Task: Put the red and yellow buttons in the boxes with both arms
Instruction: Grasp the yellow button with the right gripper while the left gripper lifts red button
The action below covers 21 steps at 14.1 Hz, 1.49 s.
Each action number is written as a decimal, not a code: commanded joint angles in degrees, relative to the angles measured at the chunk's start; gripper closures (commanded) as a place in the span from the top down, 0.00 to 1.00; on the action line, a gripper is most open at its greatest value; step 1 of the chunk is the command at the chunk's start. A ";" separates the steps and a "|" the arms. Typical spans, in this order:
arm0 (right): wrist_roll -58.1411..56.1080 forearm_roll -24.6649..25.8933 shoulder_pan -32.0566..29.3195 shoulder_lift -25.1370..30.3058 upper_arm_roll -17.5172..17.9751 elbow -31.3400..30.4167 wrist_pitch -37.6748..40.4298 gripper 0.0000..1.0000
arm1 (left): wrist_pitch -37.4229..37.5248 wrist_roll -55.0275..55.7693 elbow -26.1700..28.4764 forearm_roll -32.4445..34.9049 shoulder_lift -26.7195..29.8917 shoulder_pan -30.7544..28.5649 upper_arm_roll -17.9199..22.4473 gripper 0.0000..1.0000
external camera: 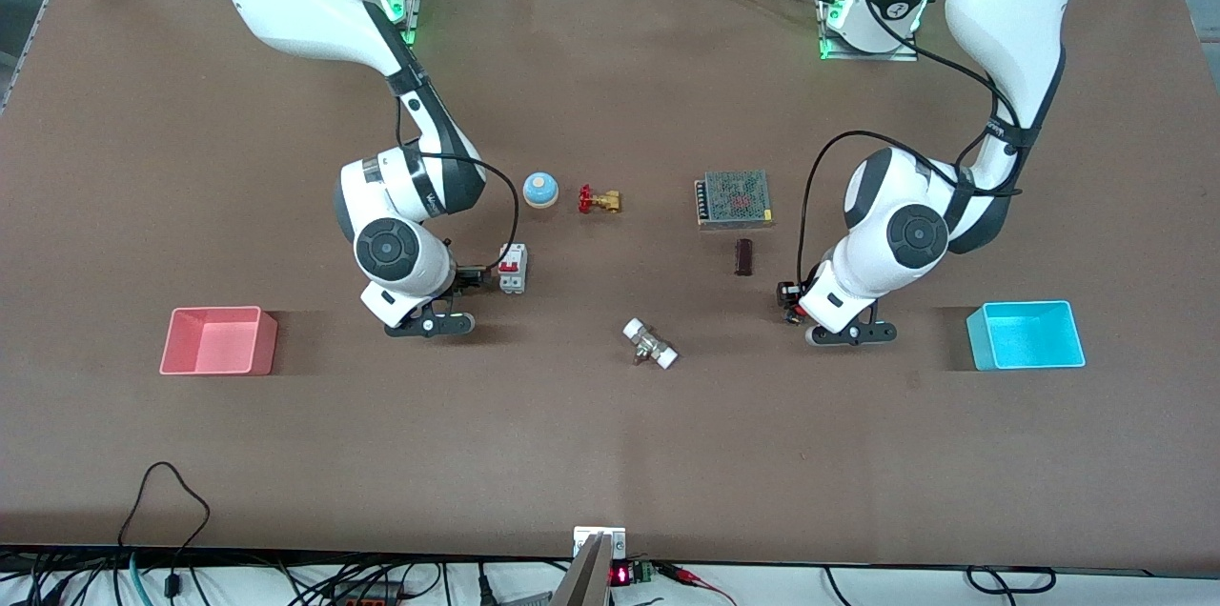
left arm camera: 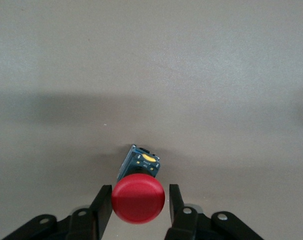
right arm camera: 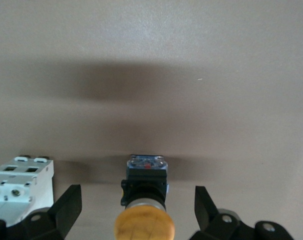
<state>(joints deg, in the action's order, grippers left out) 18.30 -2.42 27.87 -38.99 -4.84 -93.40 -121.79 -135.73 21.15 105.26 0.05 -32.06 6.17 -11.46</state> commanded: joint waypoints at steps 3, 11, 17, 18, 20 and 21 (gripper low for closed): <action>0.07 -0.39 0.17 0.50 0.01 -1.35 -0.82 1.00 | -0.50 0.47 -0.32 1.44 -0.10 -0.02 0.47 0.39; -0.98 -0.13 -0.10 0.50 0.01 -1.79 -0.64 0.82 | 2.03 -1.54 -4.26 1.71 2.79 -4.49 1.00 0.29; -1.78 -0.48 -0.18 0.59 0.01 -1.08 -0.64 0.19 | 17.76 -10.50 -12.09 1.80 3.58 -11.43 1.09 0.29; -1.60 -0.48 -0.18 0.76 0.01 -0.56 -0.64 0.15 | 18.12 -12.60 -12.18 1.80 4.11 -13.10 1.00 0.29; -1.60 -0.48 -0.18 1.02 -0.17 1.37 -0.21 0.14 | 18.22 -16.56 -12.18 1.80 4.38 -15.91 1.00 0.29; -1.25 -0.48 -0.27 1.29 -0.43 2.07 -0.12 0.14 | 18.22 -17.62 -12.10 1.80 4.38 -17.32 1.00 0.29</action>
<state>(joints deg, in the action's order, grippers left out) 17.42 -2.37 27.80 -39.03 -5.04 -92.57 -122.47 -118.77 6.75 93.13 1.00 -28.55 -8.59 -9.90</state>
